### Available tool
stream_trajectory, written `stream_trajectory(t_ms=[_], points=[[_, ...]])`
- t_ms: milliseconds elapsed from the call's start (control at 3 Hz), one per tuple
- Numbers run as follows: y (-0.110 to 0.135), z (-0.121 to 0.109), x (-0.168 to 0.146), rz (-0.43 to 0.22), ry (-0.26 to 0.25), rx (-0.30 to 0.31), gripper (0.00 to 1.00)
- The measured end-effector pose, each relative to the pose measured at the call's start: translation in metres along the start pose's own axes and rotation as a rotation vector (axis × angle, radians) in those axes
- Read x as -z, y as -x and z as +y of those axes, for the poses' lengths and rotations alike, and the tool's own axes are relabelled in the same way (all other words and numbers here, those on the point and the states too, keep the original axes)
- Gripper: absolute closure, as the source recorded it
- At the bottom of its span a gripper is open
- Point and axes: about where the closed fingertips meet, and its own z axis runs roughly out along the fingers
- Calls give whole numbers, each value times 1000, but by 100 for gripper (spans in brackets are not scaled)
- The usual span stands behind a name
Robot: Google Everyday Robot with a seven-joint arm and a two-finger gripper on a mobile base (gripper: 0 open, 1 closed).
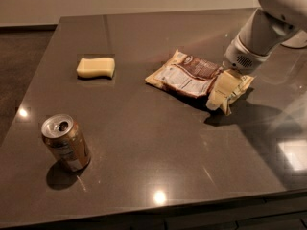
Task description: Pick brown chip bag
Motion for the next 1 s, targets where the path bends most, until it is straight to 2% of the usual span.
stream_trajectory(t_ms=[333, 1000], points=[[-1, -4, -3, 14, -13, -7, 19], [4, -11, 3, 20, -19, -3, 65]])
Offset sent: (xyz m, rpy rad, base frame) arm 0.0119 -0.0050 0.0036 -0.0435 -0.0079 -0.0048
